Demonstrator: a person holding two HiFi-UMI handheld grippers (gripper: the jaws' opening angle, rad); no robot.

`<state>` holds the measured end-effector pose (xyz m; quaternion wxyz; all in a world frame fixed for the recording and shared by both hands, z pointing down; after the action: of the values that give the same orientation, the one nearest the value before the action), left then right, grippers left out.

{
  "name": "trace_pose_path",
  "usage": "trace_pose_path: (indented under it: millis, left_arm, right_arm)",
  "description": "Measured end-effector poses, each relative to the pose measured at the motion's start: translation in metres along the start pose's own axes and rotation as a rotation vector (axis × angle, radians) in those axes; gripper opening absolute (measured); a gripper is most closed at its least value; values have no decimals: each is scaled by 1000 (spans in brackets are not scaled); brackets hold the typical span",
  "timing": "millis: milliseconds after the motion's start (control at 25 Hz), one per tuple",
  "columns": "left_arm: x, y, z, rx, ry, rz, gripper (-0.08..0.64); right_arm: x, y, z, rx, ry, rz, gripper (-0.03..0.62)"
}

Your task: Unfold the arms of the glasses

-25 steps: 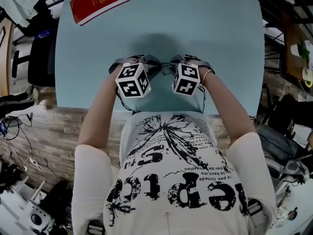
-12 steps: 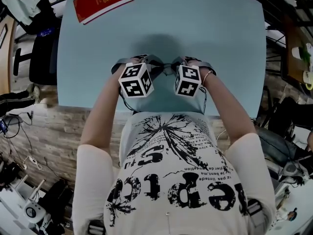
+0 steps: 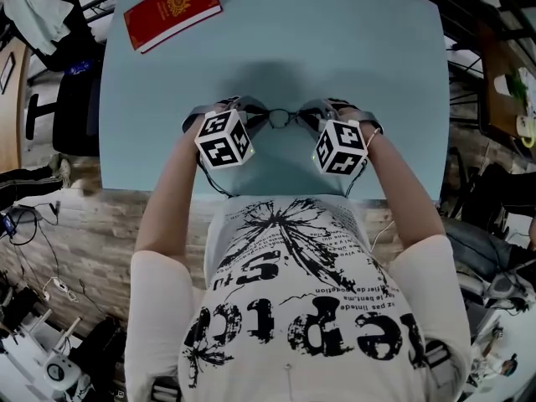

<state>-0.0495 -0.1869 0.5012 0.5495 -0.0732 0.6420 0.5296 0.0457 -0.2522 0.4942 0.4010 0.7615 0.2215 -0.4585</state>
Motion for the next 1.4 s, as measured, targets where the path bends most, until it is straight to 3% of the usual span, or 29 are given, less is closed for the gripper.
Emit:
trace_pose_path:
  millis: [800,1280,1320,1400]
  left_arm:
    - [1,-1,-4,-5,-35,-15,26]
    - [2,-7,3,49,-110,25,26]
    - [3,-7,4,54,-117,30,26]
    - [5,-6,6,62,-141,46,54]
  right_arm:
    - [41,55,-4,-166,78,-30,26]
    - [44,54,-9,-251,132,17,31]
    - [44,53,-9,-269,134,26,37]
    - [47,54,-8,-315,135,53,112]
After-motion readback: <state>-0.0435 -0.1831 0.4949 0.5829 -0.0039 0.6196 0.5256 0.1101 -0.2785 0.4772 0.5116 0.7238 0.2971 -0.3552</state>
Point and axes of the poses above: the fingertips, and each gripper's own axes: x backward along the fingers, z to its right, y out of its underside, the point moved 6 cm from there along x, backward along the fingers, and after that the axes turned 4 degrees about -x, right-handed, at the moved point
